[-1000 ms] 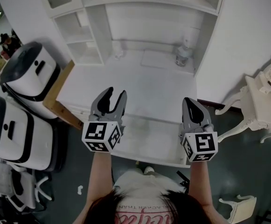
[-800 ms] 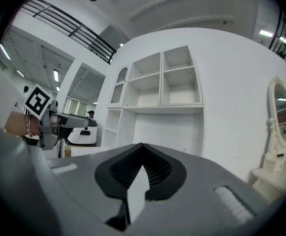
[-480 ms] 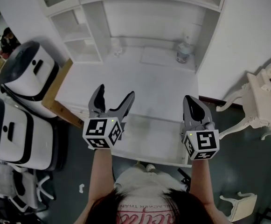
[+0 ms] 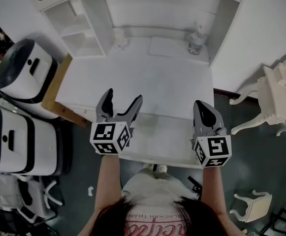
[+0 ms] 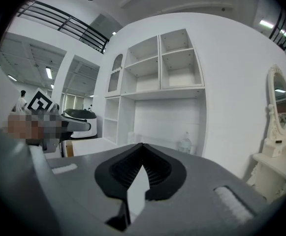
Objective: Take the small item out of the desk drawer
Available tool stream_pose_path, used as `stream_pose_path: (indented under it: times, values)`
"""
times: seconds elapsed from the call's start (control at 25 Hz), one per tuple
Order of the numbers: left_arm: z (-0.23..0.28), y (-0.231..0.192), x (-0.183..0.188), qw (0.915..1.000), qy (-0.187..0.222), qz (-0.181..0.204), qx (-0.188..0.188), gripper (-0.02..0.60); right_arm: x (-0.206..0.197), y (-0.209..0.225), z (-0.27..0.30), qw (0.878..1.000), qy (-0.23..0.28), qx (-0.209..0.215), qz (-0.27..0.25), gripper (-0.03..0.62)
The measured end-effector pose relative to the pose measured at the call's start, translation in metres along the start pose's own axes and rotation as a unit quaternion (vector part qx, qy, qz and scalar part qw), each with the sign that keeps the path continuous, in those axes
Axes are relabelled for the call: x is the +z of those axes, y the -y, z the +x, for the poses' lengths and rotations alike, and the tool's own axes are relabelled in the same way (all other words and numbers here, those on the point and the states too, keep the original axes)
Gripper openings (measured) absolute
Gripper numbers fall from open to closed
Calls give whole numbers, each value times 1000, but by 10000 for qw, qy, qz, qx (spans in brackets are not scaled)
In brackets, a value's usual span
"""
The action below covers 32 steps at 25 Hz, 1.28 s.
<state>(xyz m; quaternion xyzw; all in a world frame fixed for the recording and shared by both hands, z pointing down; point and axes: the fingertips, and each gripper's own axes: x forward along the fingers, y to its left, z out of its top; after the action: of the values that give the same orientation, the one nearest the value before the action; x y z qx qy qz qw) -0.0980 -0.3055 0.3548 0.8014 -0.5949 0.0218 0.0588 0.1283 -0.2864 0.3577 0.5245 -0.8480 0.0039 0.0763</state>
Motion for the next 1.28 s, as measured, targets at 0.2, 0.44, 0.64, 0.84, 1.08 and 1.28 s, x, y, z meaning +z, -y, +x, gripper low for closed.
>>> stream_pose_path:
  times: [0.2, 0.44, 0.64, 0.84, 1.08, 1.28]
  values:
    - [3, -4, -27, 9993, -352, -102, -67, 442, -28, -4, 2, 9992, -360, -56, 148, 2]
    - [2, -1, -67, 9964, -835, -50, -146, 440, -64, -8, -2, 9966, -767, -79, 290, 2]
    - [3, 0, -106, 9915, -1284, -59, -180, 437, -90, -14, -2, 9937, -1062, -45, 357, 2]
    - [-3, -1, -142, 9849, -1714, -142, -209, 436, -109, -21, -1, 9908, -1280, 18, 448, 2]
    - [-8, -6, -168, 9769, -2096, -344, -227, 430, -127, -28, -1, 9867, -1496, 56, 637, 2]
    - [-13, -12, -198, 9645, -2576, -545, -225, 422, -136, -34, -3, 9842, -1630, 44, 693, 2]
